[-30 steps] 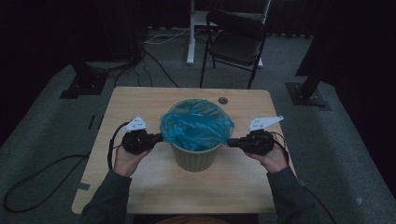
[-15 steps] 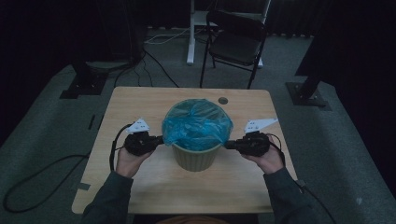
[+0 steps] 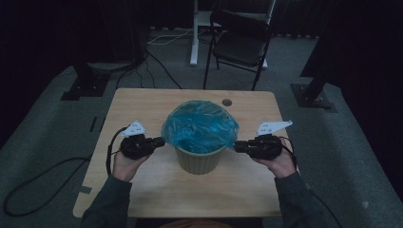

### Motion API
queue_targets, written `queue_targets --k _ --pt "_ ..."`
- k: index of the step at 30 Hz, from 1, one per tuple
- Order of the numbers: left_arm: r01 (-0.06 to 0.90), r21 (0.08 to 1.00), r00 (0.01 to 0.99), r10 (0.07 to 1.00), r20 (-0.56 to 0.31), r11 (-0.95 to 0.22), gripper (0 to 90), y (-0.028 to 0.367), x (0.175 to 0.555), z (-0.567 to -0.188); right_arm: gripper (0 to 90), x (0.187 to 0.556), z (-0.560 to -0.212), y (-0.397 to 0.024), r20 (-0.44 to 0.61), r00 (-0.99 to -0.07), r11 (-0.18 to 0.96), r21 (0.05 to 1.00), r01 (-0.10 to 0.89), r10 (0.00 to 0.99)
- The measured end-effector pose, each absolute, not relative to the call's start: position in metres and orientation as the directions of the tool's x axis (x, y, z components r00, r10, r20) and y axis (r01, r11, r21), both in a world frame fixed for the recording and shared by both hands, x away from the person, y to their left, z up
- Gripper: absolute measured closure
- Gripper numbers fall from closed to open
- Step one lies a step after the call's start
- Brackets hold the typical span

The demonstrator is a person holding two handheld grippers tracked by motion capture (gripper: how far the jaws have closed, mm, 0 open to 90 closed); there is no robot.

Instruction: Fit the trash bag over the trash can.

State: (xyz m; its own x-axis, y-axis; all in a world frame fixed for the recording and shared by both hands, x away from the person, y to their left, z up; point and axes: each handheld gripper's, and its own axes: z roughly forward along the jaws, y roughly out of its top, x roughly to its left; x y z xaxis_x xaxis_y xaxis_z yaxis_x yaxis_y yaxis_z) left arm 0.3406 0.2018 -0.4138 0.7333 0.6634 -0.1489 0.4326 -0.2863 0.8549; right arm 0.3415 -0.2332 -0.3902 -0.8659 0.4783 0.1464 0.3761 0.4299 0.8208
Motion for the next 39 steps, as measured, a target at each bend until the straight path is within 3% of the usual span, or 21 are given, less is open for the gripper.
queue_targets --k 13,21,30,35,39 --pt "0.348 0.919 0.740 0.657 -0.146 -0.188 64.6 0.223 0.339 -0.377 63.6 0.341 -0.357 -0.248 0.129 -0.864 0.347 0.879 0.327 0.486" --pt "0.296 0.938 0.788 0.601 -0.134 -0.178 57.6 0.209 0.345 -0.351 63.7 0.353 -0.344 -0.241 0.129 -0.853 0.315 0.892 0.323 0.506" --pt "0.320 0.922 0.807 0.573 -0.143 -0.220 51.0 0.182 0.367 -0.345 62.7 0.375 -0.337 -0.224 0.145 -0.830 0.315 0.879 0.358 0.538" --pt "0.333 0.906 0.814 0.565 -0.136 -0.262 56.8 0.171 0.370 -0.349 63.7 0.381 -0.342 -0.218 0.163 -0.830 0.335 0.860 0.385 0.534" --pt "0.323 0.903 0.820 0.560 -0.119 -0.282 73.9 0.168 0.364 -0.353 79.5 0.381 -0.348 -0.214 0.187 -0.841 0.367 0.836 0.408 0.508"
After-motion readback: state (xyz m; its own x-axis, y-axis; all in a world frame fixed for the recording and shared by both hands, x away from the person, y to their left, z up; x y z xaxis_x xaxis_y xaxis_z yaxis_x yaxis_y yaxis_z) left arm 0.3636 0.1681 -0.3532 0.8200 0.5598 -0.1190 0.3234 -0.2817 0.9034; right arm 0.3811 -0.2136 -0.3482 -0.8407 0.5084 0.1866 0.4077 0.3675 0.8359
